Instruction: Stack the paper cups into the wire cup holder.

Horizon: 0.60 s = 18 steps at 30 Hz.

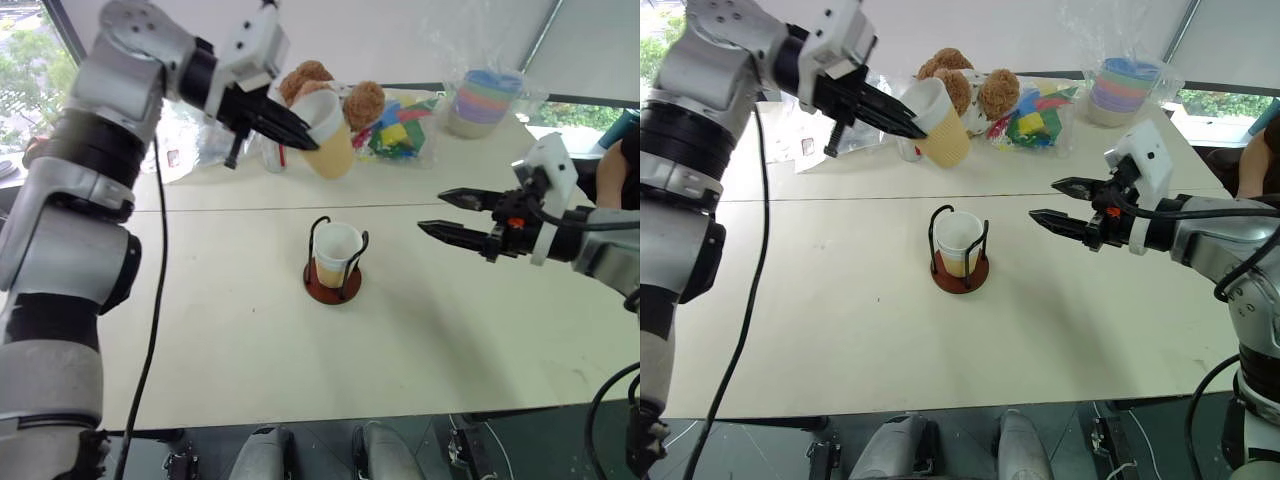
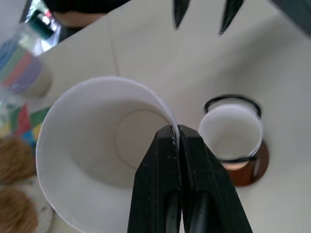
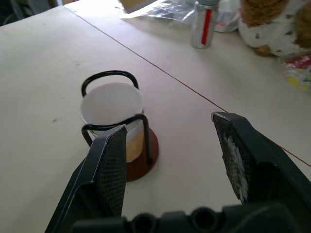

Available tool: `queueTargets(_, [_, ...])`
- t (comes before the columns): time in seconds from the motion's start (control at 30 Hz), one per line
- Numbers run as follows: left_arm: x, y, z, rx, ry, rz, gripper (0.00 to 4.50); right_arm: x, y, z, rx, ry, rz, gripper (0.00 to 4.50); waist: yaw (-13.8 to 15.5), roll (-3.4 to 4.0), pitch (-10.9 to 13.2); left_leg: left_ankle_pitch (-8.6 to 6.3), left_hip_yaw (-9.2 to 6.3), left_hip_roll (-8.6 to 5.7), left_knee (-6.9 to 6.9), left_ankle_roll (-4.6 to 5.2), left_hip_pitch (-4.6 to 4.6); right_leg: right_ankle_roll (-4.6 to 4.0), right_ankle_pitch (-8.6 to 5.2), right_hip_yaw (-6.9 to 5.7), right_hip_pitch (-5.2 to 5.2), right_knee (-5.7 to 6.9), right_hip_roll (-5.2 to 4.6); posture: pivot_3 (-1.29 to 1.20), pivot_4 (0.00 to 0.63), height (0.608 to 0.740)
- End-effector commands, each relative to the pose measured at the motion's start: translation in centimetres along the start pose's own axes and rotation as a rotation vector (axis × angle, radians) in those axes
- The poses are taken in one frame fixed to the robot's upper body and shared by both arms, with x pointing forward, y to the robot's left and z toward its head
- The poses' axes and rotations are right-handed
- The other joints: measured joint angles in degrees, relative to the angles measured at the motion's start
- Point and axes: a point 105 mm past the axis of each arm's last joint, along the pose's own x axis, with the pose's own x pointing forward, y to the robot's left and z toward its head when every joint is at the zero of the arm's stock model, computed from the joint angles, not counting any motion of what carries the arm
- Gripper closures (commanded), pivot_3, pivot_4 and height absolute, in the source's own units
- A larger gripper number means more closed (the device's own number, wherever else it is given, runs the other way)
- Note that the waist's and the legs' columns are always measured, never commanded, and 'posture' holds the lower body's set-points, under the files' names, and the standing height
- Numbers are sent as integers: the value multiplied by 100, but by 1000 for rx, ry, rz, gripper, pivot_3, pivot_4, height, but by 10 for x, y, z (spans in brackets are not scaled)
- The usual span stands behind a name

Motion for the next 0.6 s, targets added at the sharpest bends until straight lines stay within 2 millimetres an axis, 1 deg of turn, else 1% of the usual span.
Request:
queueTargets(0.03, [12,-7,20,64,-55,-87,4459,-16,-2,8,-39,-13,-65,1480,8,0,0,0,-1,0,3,0,1,0,0,1,0,4,0,0,150,740])
queueTargets(0.1, [25,-16,14,76,-47,-147,4459,-24,4,4,-12,-5,-63,1480,26,1,0,0,-1,0,6,0,2,0,0,2,2,5,0,0,150,740])
queueTargets(0.17, [31,-21,6,79,-22,-182,4459,-27,11,3,4,-6,-52,1480,45,1,0,0,-1,0,6,0,2,0,0,2,4,4,0,0,150,740])
queueTargets(0.23, [33,-24,-3,98,16,-200,4459,-28,13,3,8,-7,-58,1480,42,1,0,0,-1,0,6,0,2,0,0,2,3,3,0,0,150,740])
queueTargets(0.43, [40,-31,-17,120,66,-246,4459,-27,11,5,16,-21,-82,1480,56,0,0,0,-1,-2,7,0,1,-1,0,2,4,0,0,0,150,740])
queueTargets(0.6, [43,-33,-20,119,77,-267,4459,-25,10,6,20,-32,-94,1480,65,-1,1,0,-2,-4,8,0,-2,-1,0,3,4,-1,0,0,150,740])
